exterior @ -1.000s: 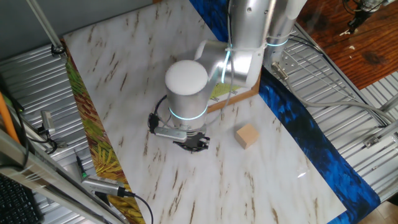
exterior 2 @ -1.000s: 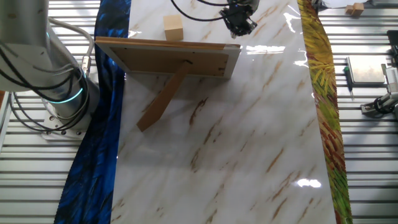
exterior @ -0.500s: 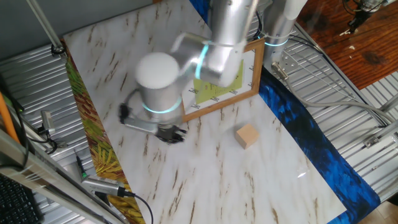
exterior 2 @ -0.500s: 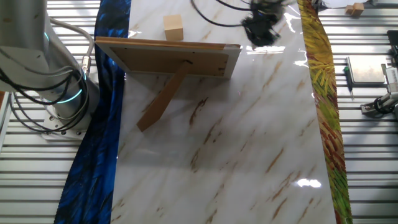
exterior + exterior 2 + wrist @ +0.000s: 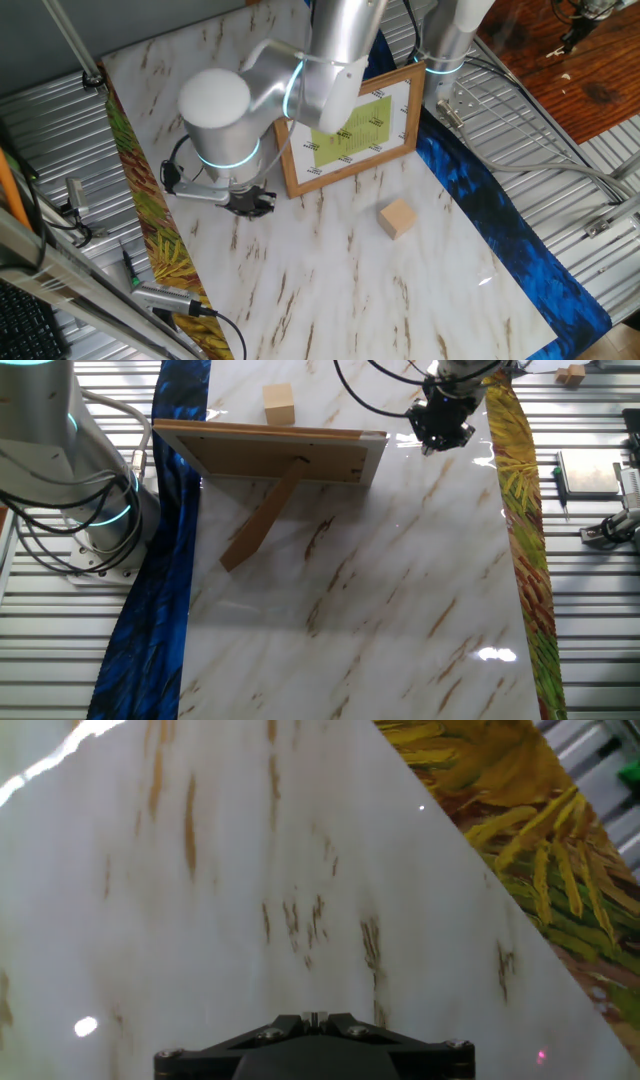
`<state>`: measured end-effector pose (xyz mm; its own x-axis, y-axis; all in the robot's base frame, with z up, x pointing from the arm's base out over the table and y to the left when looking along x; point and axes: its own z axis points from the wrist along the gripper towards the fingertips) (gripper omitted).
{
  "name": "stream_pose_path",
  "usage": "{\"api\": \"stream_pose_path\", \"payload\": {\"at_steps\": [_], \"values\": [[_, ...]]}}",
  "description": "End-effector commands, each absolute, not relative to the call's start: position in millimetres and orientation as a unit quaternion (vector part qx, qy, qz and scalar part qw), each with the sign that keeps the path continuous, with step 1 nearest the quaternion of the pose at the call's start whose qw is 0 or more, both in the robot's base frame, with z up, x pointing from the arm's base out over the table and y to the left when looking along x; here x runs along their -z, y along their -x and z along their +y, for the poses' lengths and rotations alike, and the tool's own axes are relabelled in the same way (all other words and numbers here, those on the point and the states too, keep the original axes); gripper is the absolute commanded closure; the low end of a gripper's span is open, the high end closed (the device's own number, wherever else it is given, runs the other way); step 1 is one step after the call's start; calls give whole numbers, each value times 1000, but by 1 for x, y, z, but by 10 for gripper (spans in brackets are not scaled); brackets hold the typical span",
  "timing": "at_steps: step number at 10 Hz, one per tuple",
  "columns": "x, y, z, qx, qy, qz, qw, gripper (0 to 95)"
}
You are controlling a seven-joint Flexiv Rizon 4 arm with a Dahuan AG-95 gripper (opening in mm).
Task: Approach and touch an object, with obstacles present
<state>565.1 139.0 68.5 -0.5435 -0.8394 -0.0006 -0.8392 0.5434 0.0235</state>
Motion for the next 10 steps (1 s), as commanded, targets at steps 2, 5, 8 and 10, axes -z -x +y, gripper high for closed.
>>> {"api": "stream_pose_path", "payload": {"at_steps": [2, 5, 8, 10], "values": [[-69, -565, 139, 9, -394, -919, 4, 950], [-78, -575, 58, 12, -456, -890, -3, 950], [-80, -559, -11, 10, -495, -869, -5, 950], [-76, -541, -40, 9, -513, -858, -12, 950]]}}
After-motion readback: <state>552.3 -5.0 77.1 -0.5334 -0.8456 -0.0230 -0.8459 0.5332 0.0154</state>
